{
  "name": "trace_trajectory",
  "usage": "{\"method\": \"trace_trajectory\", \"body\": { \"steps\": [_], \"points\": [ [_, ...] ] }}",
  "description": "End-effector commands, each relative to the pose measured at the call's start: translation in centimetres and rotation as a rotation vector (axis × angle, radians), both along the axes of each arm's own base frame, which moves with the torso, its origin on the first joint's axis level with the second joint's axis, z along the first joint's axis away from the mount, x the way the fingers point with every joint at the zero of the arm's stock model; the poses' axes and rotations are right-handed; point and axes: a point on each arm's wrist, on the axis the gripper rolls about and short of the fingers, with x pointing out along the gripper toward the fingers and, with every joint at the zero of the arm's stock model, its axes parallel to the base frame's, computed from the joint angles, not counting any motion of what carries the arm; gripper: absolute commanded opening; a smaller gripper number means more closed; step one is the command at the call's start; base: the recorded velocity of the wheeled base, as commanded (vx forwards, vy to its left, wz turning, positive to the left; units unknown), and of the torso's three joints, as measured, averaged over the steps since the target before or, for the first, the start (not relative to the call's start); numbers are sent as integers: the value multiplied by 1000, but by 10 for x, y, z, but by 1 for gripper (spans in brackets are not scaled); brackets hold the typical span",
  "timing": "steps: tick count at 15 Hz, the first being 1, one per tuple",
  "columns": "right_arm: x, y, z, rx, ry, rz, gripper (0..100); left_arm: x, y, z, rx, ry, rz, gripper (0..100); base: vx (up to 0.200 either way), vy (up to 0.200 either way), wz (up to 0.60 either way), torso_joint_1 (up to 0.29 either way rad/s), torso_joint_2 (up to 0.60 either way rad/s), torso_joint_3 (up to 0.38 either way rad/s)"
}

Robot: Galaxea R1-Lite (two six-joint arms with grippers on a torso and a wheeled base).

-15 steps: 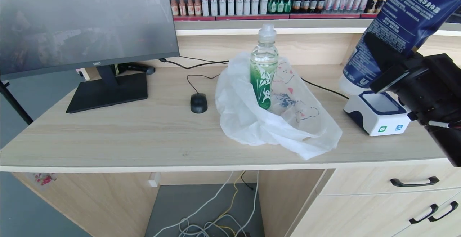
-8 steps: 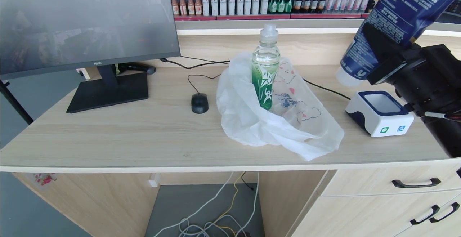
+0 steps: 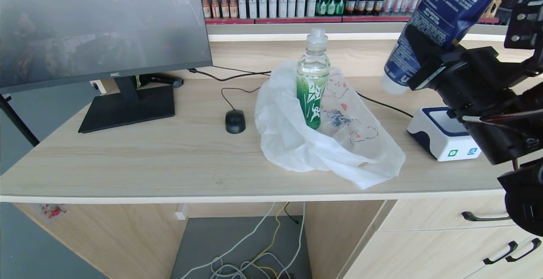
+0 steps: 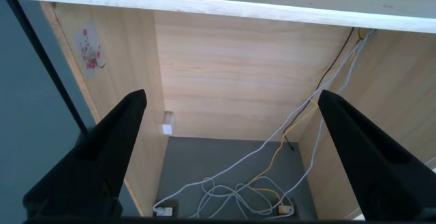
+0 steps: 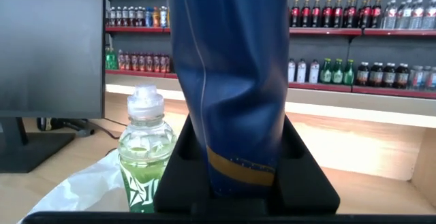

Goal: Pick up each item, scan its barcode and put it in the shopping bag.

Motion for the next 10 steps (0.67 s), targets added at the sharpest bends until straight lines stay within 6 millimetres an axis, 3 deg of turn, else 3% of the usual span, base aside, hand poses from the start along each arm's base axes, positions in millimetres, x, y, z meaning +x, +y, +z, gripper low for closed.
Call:
{"method": "trace_trajectory", "body": {
  "steps": [1, 5, 10],
  "points": [
    [26, 11, -13, -12, 31, 1, 0, 0, 0, 0, 0, 0, 0, 100, 0, 0, 0, 0, 0, 0],
    [57, 16, -32, -41, 69, 2, 0, 0, 0, 0, 0, 0, 0, 100, 0, 0, 0, 0, 0, 0],
    [73, 23, -59, -72, 141, 11, 0, 0, 0, 0, 0, 0, 2, 100, 0, 0, 0, 0, 0, 0]
  ]
}}
